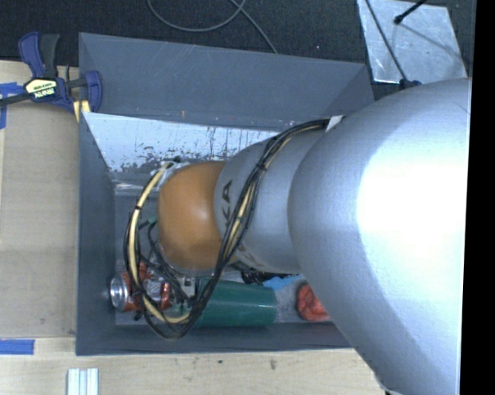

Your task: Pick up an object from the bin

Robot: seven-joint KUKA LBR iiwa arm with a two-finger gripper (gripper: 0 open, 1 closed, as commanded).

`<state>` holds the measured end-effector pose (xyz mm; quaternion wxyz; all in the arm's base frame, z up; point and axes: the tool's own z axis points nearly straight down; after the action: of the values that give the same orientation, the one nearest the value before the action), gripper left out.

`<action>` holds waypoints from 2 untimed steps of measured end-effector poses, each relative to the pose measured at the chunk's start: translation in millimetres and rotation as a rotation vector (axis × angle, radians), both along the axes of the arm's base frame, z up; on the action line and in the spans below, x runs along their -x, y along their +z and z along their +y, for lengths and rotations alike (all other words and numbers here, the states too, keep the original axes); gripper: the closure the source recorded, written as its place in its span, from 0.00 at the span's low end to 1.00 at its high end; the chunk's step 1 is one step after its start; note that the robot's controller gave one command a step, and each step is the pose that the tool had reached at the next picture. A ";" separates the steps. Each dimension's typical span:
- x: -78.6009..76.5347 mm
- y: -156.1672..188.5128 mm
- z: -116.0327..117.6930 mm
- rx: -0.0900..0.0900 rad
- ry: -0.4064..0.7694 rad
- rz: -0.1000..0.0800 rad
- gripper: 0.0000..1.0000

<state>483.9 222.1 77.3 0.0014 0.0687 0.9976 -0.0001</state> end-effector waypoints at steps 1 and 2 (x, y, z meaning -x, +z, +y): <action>1.6 20.3 -0.8 0.002 0.000 0.006 1.00; -0.2 42.5 0.1 -0.001 0.000 -0.002 1.00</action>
Offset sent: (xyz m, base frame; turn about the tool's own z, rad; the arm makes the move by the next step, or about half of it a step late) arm 0.0001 0.0000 0.0512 0.0000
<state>484.2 222.3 119.8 0.0022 0.0688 0.9976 0.0005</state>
